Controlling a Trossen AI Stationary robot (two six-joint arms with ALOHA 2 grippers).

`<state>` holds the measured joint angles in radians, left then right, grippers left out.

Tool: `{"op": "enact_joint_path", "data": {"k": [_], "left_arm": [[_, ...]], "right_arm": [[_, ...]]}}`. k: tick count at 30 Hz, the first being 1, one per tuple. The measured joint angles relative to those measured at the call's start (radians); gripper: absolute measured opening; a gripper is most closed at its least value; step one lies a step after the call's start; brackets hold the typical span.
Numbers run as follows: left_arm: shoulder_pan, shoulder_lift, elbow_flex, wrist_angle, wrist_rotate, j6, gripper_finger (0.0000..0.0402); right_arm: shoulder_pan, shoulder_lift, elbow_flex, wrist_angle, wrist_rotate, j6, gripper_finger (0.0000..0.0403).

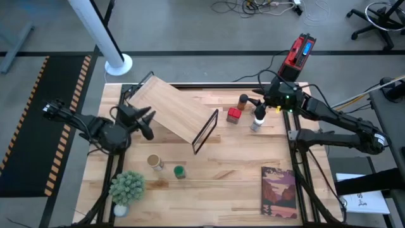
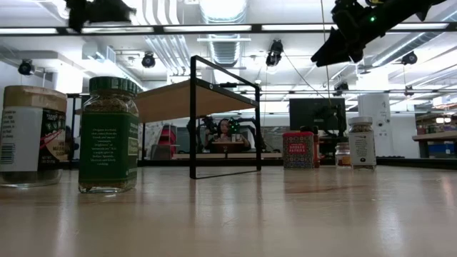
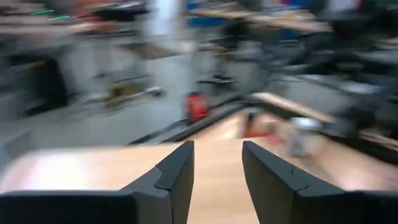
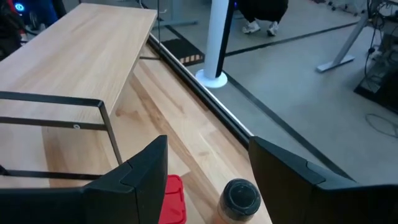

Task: Shelf spices
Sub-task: Put the white seasoning bottle on the shelf

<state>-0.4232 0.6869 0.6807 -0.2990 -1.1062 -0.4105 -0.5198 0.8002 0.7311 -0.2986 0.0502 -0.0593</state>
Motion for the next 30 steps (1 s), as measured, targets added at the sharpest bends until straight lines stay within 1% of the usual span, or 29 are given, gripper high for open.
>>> {"op": "enact_joint_path", "data": {"k": [2, 4, 5, 6, 8, 12, 15, 18, 19, 21, 25, 30], "left_arm": [[0.0, 0.012, -0.009, 0.167, 0.141, 0.171, 0.0128], [0.0, 0.024, -0.017, 0.278, 0.285, 0.292, 0.013], [-0.001, 0.03, -0.02, 0.311, 0.331, 0.333, 0.013], [-0.001, 0.036, -0.021, 0.331, 0.355, 0.363, 0.013], [0.004, 0.046, -0.022, 0.331, 0.356, 0.39, 0.0129], [0.018, 0.055, -0.056, 0.325, 0.377, 0.401, 0.0121], [0.033, 0.056, -0.11, 0.322, 0.395, 0.407, 0.0114], [0.062, 0.044, -0.173, 0.357, 0.402, 0.409, 0.0109], [0.076, 0.037, -0.193, 0.387, 0.427, 0.409, 0.0107], [0.112, 0.021, -0.239, 0.491, 0.518, 0.414, 0.0102], [0.2, -0.001, -0.307, 0.702, 0.765, 0.418, 0.0091], [0.283, -0.006, -0.32, 0.78, 1.021, 0.351, 0.0079]], "right_arm": [[0.0, -0.009, 0.0, -0.004, -0.002, -0.001, 0.0201], [0.0, -0.017, 0.0, -0.008, -0.015, -0.001, 0.0201], [0.0, -0.019, 0.0, -0.014, -0.034, 0.0, 0.0201], [0.0, -0.02, 0.0, -0.021, -0.055, 0.0, 0.0201], [0.0, -0.02, 0.0, -0.039, -0.081, 0.007, 0.0201], [0.0, -0.021, 0.0, -0.078, -0.084, 0.004, 0.0201], [0.0, -0.02, 0.0, -0.078, -0.083, -0.011, 0.0201], [0.0, -0.02, 0.0, -0.07, -0.077, -0.017, 0.0201], [0.0, -0.02, 0.0, -0.064, -0.077, -0.017, 0.0201], [0.0, -0.02, 0.0, -0.053, -0.077, -0.02, 0.0201], [0.0, -0.019, 0.0, -0.036, -0.077, -0.024, 0.0201], [0.0, -0.019, 0.0, -0.034, -0.077, -0.029, 0.0201]]}}
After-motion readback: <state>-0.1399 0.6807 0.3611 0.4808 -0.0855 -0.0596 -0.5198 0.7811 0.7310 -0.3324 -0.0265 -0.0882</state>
